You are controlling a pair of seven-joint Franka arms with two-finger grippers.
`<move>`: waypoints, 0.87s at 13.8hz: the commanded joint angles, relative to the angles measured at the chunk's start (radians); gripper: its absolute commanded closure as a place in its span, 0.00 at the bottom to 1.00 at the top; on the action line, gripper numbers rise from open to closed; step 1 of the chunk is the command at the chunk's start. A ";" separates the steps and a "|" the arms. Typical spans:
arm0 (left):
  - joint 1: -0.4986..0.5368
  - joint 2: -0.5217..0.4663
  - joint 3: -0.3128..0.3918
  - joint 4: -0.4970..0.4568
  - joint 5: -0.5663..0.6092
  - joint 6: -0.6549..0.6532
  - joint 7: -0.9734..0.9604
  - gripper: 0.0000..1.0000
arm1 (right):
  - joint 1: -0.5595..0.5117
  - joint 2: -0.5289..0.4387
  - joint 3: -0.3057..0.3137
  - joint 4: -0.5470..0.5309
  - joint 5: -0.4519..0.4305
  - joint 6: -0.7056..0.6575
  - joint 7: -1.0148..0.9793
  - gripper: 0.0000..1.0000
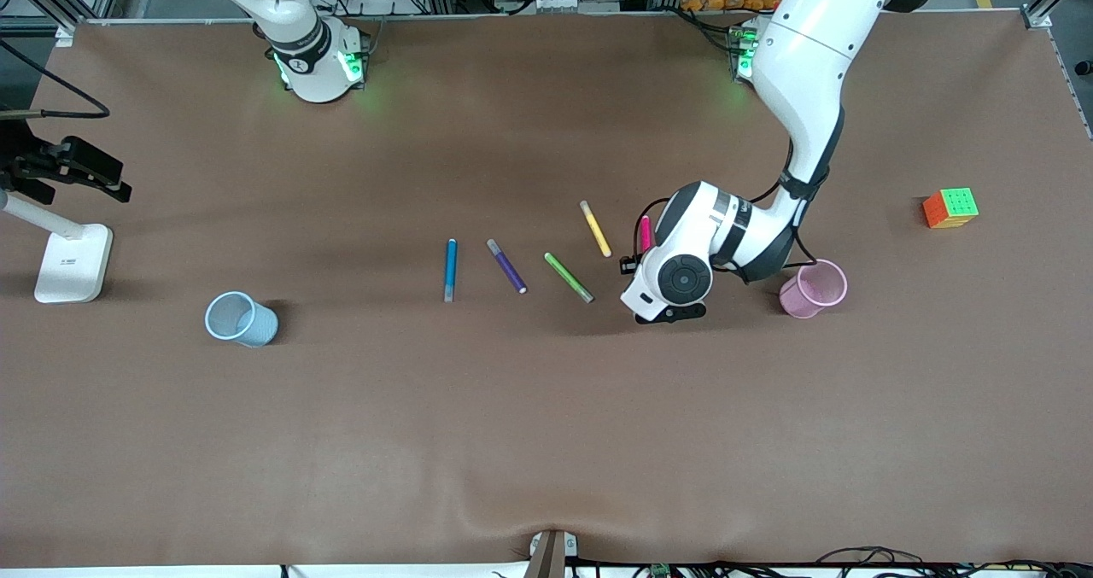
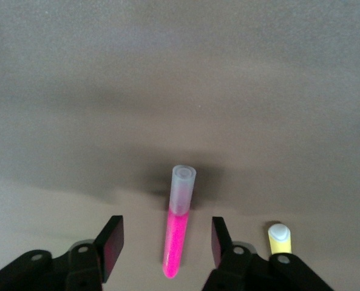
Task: Place pink and blue markers in matching cups
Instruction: 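Grasp the pink marker with the left gripper while the right gripper reaches the blue marker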
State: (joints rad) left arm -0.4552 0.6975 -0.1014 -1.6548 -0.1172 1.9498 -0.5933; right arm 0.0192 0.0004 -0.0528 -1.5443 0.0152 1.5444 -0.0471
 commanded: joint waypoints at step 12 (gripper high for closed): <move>0.004 -0.004 0.002 -0.065 -0.062 0.096 -0.017 0.44 | -0.027 0.013 -0.009 0.009 -0.024 -0.081 0.009 0.00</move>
State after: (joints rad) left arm -0.4534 0.7040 -0.1004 -1.7054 -0.1592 2.0237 -0.5947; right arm 0.0012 0.0019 -0.0710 -1.5443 0.0086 1.4661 -0.0452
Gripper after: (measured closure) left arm 0.441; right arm 0.000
